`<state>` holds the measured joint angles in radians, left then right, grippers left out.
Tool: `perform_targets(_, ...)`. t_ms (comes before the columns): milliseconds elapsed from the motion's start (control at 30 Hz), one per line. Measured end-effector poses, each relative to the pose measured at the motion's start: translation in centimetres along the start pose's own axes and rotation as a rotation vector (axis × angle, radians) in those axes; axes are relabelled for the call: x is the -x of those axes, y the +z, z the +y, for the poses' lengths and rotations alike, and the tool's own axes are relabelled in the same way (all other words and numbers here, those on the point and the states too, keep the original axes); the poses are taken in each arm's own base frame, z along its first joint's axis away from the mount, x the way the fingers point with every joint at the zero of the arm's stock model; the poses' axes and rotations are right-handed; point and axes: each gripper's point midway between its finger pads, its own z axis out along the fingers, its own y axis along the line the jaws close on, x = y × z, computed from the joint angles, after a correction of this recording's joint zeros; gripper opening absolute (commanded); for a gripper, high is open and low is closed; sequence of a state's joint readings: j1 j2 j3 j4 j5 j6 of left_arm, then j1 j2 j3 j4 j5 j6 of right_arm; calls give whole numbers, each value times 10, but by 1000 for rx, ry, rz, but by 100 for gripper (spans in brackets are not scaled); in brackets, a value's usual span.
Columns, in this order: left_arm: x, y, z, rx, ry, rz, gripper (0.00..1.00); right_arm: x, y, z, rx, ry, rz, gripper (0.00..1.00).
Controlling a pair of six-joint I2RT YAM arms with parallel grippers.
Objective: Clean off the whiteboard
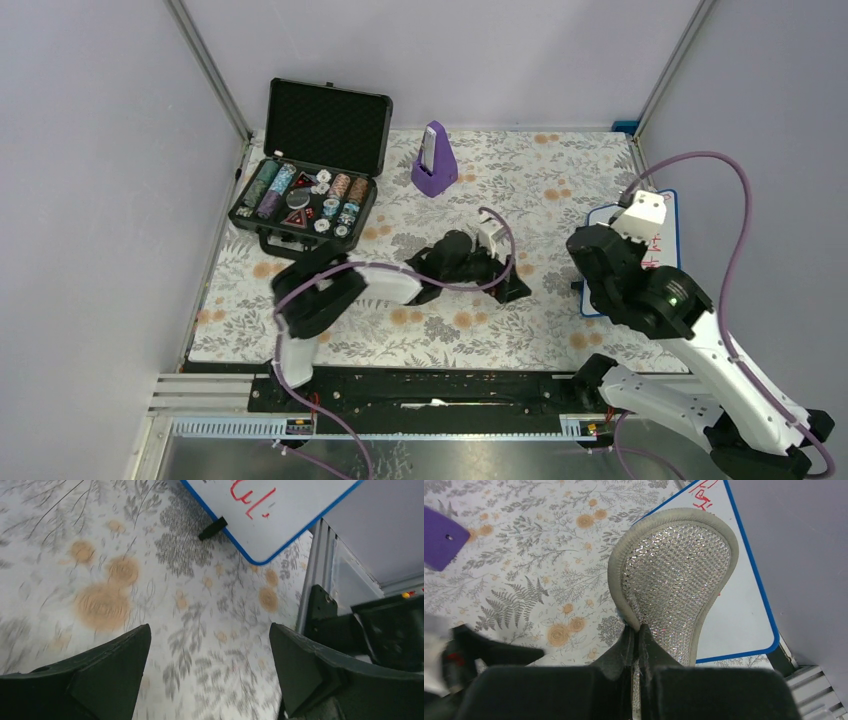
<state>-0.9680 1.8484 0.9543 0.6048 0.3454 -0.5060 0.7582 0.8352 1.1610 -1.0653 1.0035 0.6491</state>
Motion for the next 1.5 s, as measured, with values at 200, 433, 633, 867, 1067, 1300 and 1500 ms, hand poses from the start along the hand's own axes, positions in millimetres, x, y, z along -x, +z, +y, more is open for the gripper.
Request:
perform_targets(200,-14,65,12,-118,29,-28,88,8,-5,-13,-25,-2,-17,0)
perform_targets(433,-24,110,20,-196,84,-46,80,1,3,-7,-63,-86,15,0)
perform_targets(633,-32,131,15,-239,182,-30,72,-1,6,-2,-72,-114,28,0)
perform_targets(867,-39,158,4,-265,298,-16,60,11,1,-2,-50,-74,8,0)
perform_targets(1067,-34,175,10,-250,378,-36,54,21,-4,-6,-32,-49,-12,0)
perform_targets(1300,-31,181,14,-229,440,-46,52,24,-7,-9,-24,-41,-23,0)
perform_targets(1500,-36,185,6,-228,493,-51,49,24,-8,-11,-21,-33,-26,0)
